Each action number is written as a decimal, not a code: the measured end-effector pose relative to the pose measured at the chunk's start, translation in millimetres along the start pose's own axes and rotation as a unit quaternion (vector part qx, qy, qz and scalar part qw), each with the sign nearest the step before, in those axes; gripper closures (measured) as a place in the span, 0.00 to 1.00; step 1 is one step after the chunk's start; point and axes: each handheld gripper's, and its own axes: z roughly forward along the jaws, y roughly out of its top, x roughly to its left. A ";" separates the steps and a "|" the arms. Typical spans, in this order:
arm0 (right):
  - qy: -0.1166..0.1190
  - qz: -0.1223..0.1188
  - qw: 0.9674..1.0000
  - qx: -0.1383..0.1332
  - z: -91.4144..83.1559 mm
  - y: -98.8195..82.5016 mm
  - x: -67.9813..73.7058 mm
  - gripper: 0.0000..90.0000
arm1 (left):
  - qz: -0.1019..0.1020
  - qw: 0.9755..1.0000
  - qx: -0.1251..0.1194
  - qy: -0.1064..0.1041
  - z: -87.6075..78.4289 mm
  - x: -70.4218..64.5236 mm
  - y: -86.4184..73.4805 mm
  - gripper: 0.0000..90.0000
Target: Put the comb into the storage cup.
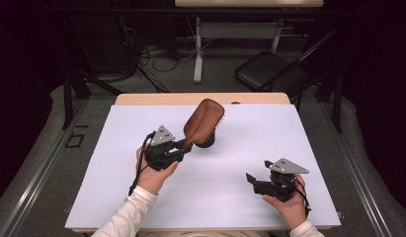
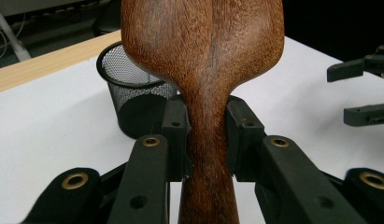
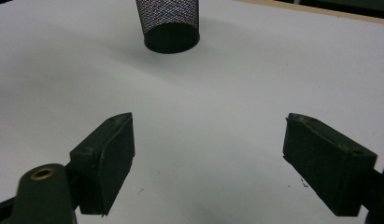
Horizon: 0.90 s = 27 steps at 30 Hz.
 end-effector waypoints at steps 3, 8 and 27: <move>0.002 0.002 1.000 0.003 -0.4 0.0 -0.5 0.19 | -0.002 1.000 -0.007 -0.001 3.0 -0.8 1.6 0.80; 0.003 0.001 1.000 0.001 0.6 -0.4 0.2 0.18 | 0.000 1.000 -0.021 0.001 6.6 -3.4 3.1 0.80; 0.030 0.045 0.999 -0.002 14.3 12.3 -1.4 0.18 | -0.001 0.999 -0.037 -0.007 14.1 -2.1 -3.2 0.80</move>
